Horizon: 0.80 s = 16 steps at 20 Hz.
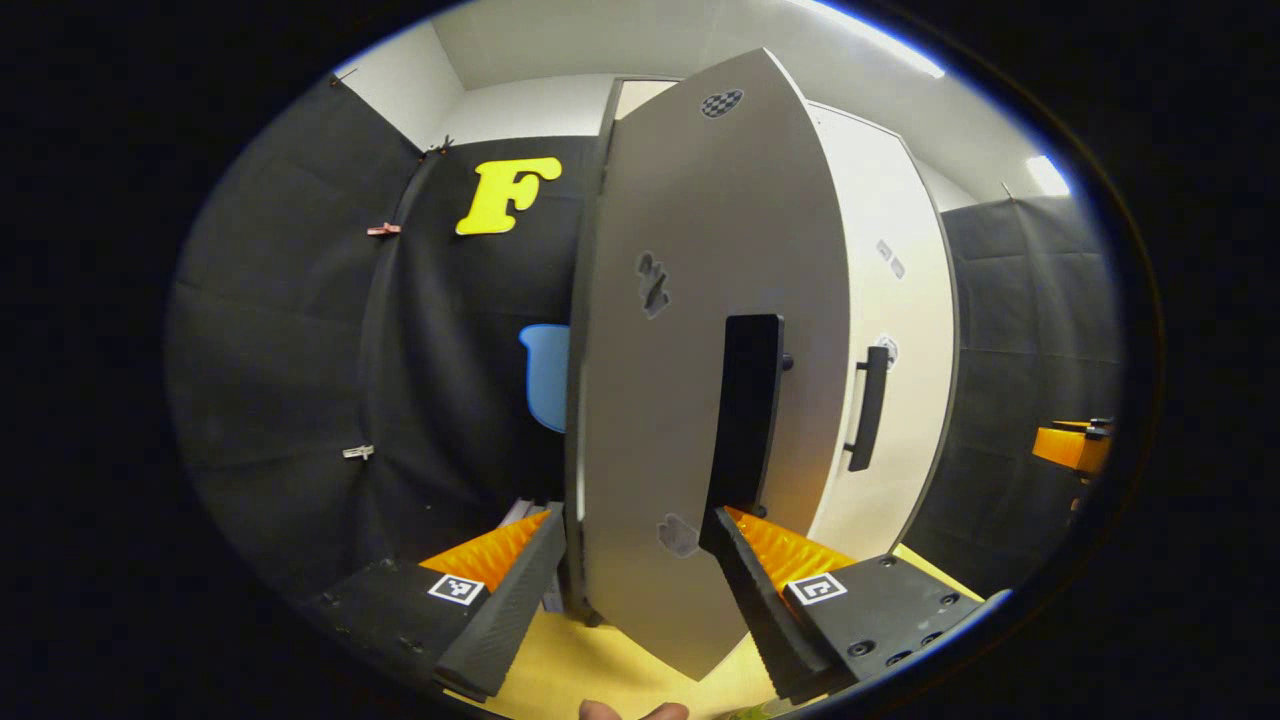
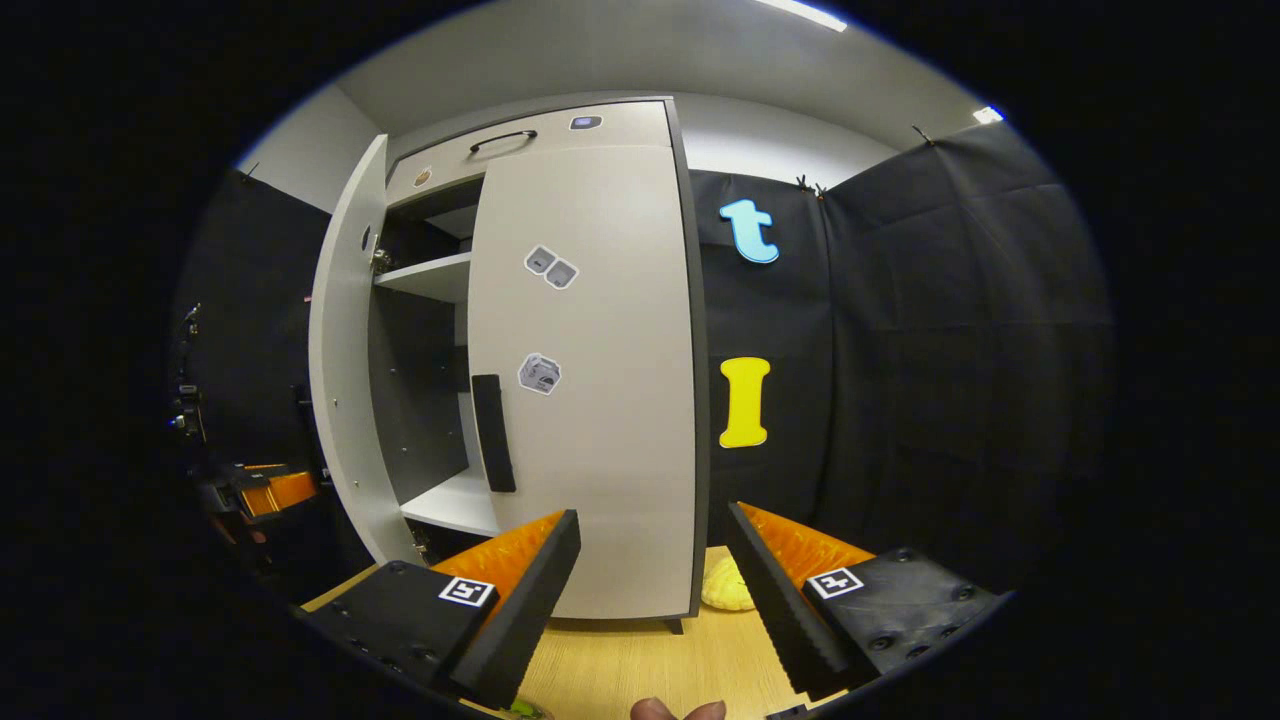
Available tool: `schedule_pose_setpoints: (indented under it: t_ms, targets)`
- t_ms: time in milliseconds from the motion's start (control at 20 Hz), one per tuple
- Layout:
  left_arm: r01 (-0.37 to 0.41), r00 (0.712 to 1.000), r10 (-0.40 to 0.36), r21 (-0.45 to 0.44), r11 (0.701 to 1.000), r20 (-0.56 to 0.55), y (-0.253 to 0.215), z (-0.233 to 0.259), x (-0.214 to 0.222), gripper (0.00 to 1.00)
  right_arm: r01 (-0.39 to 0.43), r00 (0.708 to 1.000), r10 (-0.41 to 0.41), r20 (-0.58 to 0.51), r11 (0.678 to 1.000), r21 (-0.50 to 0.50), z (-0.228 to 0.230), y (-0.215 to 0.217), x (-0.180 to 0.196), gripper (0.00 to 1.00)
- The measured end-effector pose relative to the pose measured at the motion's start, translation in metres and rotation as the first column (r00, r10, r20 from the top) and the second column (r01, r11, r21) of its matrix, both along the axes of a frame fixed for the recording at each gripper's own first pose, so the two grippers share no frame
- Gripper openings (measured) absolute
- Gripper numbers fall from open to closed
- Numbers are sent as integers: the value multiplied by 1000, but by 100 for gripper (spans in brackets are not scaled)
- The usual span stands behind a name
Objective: Grasp the bottle in the cabinet with the left hand and place it on the coaster, then close the right door with the right hand and the left door with the left hand.
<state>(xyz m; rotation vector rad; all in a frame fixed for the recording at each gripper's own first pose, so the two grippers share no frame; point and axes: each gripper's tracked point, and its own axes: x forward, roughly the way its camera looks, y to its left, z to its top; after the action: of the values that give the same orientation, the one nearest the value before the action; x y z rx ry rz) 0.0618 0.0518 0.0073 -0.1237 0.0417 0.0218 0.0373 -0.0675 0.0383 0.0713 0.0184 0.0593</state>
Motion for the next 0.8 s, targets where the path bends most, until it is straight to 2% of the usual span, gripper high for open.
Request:
schedule_pose_setpoints:
  t_ms: [350, 400, 600, 700, 800]
  targets:
    - [10, 1000, -10, 28, 1000, 6, -29, 8, 30, 95, 29, 1000, -29, -2, 1000, 9, 1, -21, -1, 97]
    - [13, 1000, -13, 20, 1000, 7, -33, 7, 33, 92, 31, 1000, -31, -3, 999, 9, 1, -24, 0, 97]
    - [28, 1000, -28, -29, 999, -2, -43, 7, 47, 95, 29, 1000, -29, -7, 1000, 11, 1, -27, 2, 97]
    - [30, 1000, -30, -23, 999, -3, -50, 9, 55, 92, 30, 999, -30, -11, 999, 15, -1, -29, 3, 97]
    - [28, 1000, -28, -7, 1000, -2, -56, 10, 63, 95, 28, 999, -28, -15, 999, 20, -1, -29, 4, 97]
